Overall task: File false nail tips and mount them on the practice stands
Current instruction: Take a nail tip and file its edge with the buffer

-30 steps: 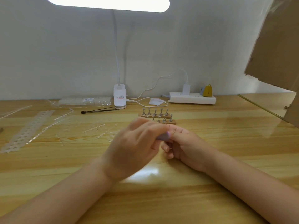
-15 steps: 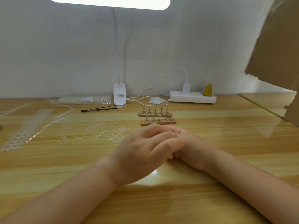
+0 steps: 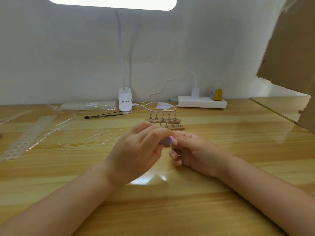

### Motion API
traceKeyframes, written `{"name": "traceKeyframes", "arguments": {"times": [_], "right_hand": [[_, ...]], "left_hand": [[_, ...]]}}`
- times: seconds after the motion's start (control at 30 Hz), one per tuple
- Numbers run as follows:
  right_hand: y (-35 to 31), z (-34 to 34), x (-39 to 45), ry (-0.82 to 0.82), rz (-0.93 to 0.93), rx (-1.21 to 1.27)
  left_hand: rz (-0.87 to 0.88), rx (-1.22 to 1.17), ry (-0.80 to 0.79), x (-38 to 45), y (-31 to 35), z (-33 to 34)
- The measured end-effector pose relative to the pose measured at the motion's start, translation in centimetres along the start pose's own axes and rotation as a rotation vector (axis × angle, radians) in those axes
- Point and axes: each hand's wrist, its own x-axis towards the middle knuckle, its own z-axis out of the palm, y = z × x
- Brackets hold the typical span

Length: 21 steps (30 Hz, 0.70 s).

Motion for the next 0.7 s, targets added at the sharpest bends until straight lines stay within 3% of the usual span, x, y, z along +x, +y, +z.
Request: {"name": "traceKeyframes", "arguments": {"times": [0.07, 0.2, 0.37, 0.57, 0.7], "right_hand": [[0.0, -0.1, 0.0, -0.021, -0.005, -0.011], [-0.1, 0.0, -0.1, -0.081, 0.026, -0.071], [-0.1, 0.0, -0.1, -0.041, 0.022, -0.026], [-0.2, 0.0, -0.1, -0.095, 0.022, -0.081], [-0.2, 0.2, 0.0, -0.018, 0.025, -0.030]], "left_hand": [[0.010, -0.010, 0.034, 0.1, 0.3, 0.0], [0.195, -0.020, 0.021, 0.8, 1.9, 1.1], [-0.012, 0.032, -0.041, -0.4, -0.6, -0.4], [0.164, -0.056, -0.028, 0.6, 1.8, 1.0], [0.027, 0.028, -0.066, -0.1, -0.2, -0.2]]}}
